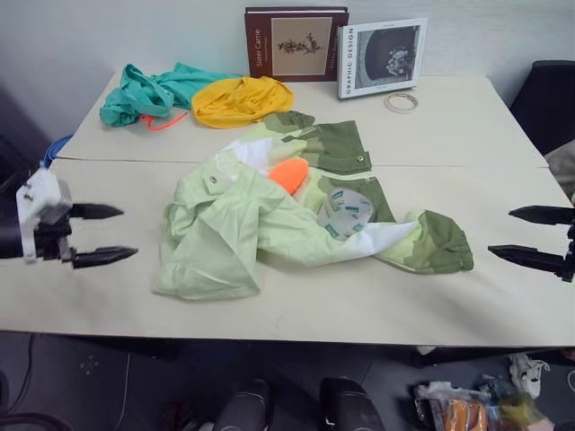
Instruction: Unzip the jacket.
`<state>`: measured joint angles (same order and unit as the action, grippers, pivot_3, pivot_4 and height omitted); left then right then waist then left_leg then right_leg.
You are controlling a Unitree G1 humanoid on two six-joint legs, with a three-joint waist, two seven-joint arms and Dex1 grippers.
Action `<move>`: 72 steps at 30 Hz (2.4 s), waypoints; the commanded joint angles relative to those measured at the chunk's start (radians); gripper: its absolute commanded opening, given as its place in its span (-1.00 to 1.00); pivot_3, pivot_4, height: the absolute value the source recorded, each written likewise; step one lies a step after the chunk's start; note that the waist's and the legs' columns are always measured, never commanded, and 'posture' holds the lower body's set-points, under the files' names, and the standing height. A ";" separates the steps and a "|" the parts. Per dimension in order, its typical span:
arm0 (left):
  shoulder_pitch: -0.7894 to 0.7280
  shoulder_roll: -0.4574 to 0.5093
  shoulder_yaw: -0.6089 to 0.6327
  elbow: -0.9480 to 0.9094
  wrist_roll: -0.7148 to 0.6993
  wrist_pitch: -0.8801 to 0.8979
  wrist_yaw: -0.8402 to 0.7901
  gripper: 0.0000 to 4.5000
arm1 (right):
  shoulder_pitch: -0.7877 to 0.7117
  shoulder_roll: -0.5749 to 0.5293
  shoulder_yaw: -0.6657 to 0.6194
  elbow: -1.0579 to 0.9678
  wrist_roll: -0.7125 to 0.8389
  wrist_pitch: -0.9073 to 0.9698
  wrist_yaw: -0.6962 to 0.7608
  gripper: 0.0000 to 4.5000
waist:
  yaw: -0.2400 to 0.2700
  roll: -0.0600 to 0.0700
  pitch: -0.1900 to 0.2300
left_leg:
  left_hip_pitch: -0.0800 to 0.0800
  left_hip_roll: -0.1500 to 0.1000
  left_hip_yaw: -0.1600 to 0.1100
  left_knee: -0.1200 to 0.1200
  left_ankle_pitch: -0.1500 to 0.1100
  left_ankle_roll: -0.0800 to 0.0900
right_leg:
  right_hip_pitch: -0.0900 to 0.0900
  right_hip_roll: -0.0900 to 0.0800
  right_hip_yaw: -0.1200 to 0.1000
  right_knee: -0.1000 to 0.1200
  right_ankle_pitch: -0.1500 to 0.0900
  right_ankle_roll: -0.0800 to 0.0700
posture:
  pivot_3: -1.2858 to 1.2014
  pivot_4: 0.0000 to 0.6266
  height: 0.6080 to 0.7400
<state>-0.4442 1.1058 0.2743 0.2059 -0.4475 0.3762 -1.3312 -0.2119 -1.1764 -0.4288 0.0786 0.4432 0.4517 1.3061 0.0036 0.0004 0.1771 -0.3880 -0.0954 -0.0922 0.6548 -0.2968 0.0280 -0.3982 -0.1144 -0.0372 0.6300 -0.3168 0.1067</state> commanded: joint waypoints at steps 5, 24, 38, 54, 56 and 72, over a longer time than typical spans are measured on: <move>-0.280 -0.102 -0.133 -0.231 -0.159 0.255 0.010 1.00 | -0.362 0.009 0.255 -0.044 -0.005 -0.024 0.076 0.98 | -0.006 0.001 0.001 | -0.002 0.001 0.001 0.005 -0.001 -0.001 | -0.003 0.001 0.001 0.008 0.000 0.000 | 0.03 -0.52 1.00; -0.441 -0.308 -0.375 -0.222 -0.021 0.165 0.000 1.00 | -0.864 0.505 0.775 0.402 -0.328 -0.086 0.128 0.25 | -0.008 0.001 0.001 | -0.017 0.001 0.005 0.012 -0.001 -0.002 | -0.021 0.005 0.010 0.016 0.000 0.000 | 0.03 -0.52 1.00; -0.409 -0.328 -0.375 -0.279 -0.010 0.167 0.039 1.00 | -0.835 0.411 0.609 0.352 -0.325 -0.092 0.074 -0.96 | -0.017 0.001 0.001 | -0.018 0.001 0.006 0.012 -0.001 -0.003 | -0.025 0.005 0.012 0.020 0.000 0.000 | 0.03 -0.52 1.00; -0.377 -0.388 -0.389 -0.368 -0.052 0.185 0.042 1.00 | -0.139 0.048 0.152 0.207 -0.386 0.101 -0.352 -0.96 | 0.009 0.001 0.001 | -0.015 0.003 0.022 0.012 0.000 -0.001 | -0.029 0.007 0.026 0.026 0.000 0.000 | 0.03 -0.52 1.00; -0.385 -0.395 -0.399 -0.346 -0.039 0.164 0.035 1.00 | -0.115 0.057 0.127 0.207 -0.369 0.127 -0.363 -0.81 | 0.006 0.001 0.001 | -0.015 0.003 0.022 0.012 0.000 -0.001 | -0.029 0.008 0.028 0.026 0.000 0.000 | 0.03 -0.52 1.00; -0.339 -0.288 -0.582 -0.217 0.448 -0.205 0.139 1.00 | -0.131 -0.027 0.222 -0.243 -0.200 -0.145 -0.043 0.68 | -0.001 -0.002 0.000 | -0.015 0.005 0.022 0.010 -0.001 -0.001 | -0.029 0.015 0.028 0.023 0.000 0.001 | 0.03 -0.52 1.00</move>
<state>-0.7912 0.8084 -0.3050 0.0143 -0.0349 0.1981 -1.2127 -0.3308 -1.2004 -0.2534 -0.1354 0.2535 0.3611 1.2390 0.0027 -0.0012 0.1773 -0.4031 -0.0907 -0.0701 0.6656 -0.2980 0.0273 -0.4265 -0.0999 -0.0089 0.6531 -0.3162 0.1076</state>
